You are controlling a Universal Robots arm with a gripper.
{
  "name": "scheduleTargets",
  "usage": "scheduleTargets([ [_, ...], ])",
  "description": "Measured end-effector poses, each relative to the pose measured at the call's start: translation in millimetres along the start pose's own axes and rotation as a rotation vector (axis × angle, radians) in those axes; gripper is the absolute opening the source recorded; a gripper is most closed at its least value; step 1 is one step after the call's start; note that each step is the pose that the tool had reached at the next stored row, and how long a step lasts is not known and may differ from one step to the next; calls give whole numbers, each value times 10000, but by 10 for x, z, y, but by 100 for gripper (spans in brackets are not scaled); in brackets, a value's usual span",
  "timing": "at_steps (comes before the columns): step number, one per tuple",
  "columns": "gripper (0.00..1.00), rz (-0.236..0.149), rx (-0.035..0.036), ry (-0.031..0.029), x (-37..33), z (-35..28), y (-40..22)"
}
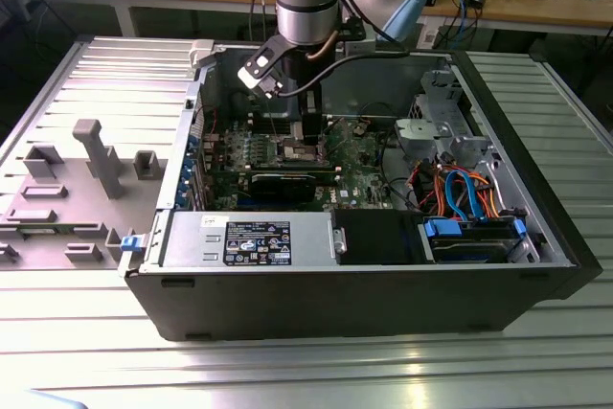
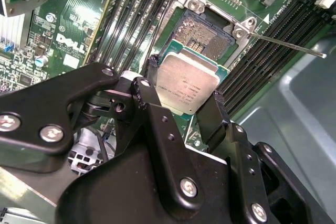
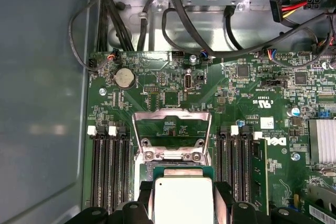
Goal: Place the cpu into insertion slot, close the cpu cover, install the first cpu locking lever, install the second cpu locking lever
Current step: 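Place the cpu into insertion slot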
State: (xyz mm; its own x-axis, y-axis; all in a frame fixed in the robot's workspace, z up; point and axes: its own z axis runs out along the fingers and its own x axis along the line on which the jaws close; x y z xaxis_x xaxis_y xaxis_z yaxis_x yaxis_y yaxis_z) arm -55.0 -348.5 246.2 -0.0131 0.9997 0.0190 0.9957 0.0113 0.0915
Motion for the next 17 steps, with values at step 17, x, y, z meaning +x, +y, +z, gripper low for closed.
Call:
scheduleTargets([
  [17, 55, -30, -2, 7, 0, 91, -44],
])
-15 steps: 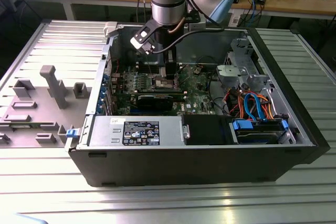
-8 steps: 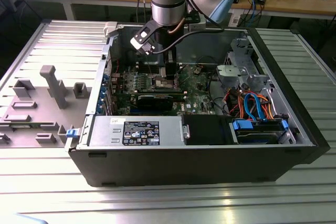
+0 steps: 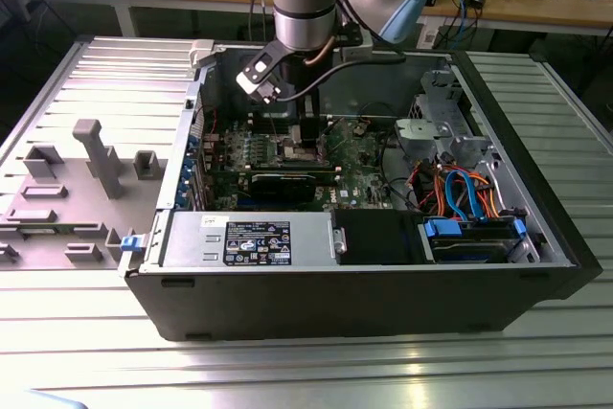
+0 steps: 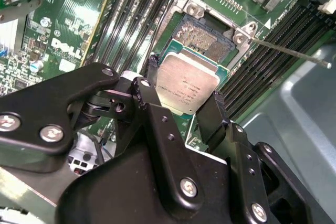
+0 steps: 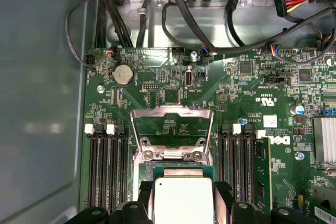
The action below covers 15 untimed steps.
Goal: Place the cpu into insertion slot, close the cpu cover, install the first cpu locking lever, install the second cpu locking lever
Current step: 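Place the cpu into insertion slot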
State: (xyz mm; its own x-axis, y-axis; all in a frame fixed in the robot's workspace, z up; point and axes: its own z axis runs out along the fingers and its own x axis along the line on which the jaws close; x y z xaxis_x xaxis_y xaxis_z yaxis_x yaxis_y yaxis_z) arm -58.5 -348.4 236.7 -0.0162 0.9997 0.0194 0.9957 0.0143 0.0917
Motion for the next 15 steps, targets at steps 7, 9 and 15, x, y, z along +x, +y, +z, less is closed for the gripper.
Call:
scheduleTargets([
  [7, 55, -20, 1, 0, 4, 107, -39],
  [9, 55, -20, 0, 2, 7, 138, -43],
  [15, 55, -22, 1, 1, 13, 243, -62],
])
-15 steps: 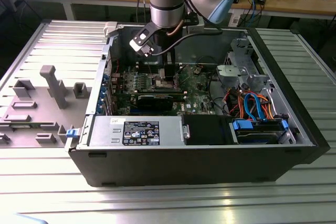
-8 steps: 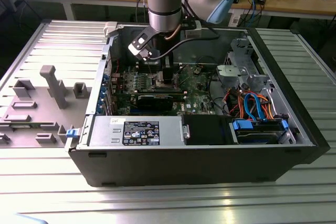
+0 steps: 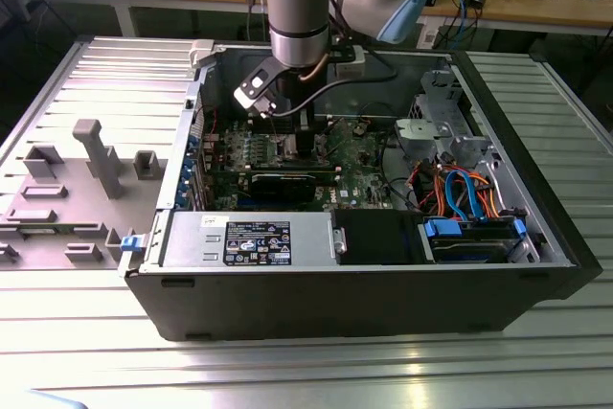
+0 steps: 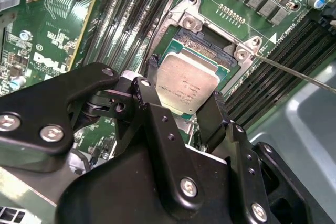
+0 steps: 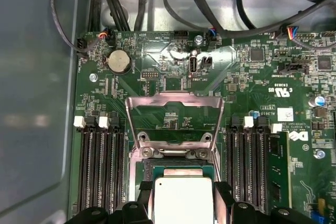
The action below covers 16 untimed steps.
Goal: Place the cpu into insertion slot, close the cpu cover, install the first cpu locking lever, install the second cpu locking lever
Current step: 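Place the cpu into insertion slot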
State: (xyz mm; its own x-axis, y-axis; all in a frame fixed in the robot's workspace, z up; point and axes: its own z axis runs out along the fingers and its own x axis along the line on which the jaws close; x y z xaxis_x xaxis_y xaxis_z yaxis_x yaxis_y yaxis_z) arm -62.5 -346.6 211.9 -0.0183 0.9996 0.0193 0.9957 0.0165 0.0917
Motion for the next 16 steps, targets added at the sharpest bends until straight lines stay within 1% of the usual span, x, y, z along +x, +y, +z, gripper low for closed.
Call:
scheduleTargets([
  [2, 55, -1, 0, 4, 2, 24, -2],
  [16, 55, 0, -3, 7, 6, 33, -3],
])
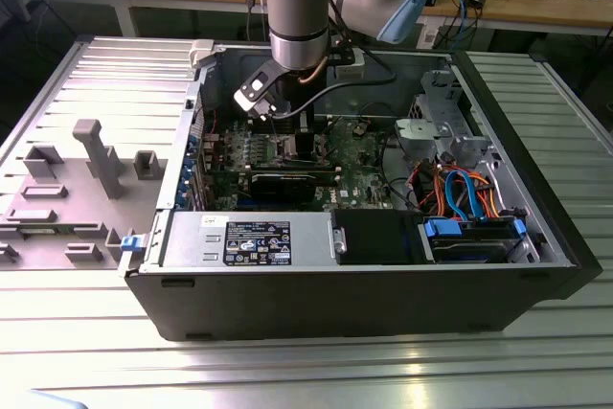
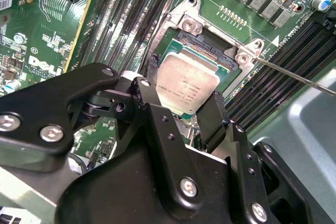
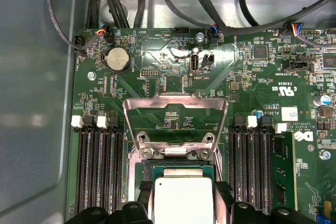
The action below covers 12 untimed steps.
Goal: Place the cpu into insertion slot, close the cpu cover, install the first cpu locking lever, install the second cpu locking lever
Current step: 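Place the cpu into insertion slot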
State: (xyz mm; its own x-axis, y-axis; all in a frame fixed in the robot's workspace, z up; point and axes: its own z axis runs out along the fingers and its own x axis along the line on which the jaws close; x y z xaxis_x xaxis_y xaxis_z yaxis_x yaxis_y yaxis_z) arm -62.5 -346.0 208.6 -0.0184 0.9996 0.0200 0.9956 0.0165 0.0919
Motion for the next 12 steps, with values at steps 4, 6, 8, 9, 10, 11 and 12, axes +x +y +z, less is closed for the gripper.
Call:
scheduleTargets([
  [4, 55, -6, 4, -74, 40, 6, -1],
  [6, 55, -17, 6, -187, 44, 14, -1],
  [8, 55, -23, 10, -253, 47, 19, -2],
  [9, 55, -24, 10, -254, 47, 20, -2],
  [10, 55, -25, 11, -255, 47, 20, -2],
  [11, 55, -23, 10, -255, 49, 21, -2],
  [12, 55, -23, 10, -254, 50, 23, -2],
])
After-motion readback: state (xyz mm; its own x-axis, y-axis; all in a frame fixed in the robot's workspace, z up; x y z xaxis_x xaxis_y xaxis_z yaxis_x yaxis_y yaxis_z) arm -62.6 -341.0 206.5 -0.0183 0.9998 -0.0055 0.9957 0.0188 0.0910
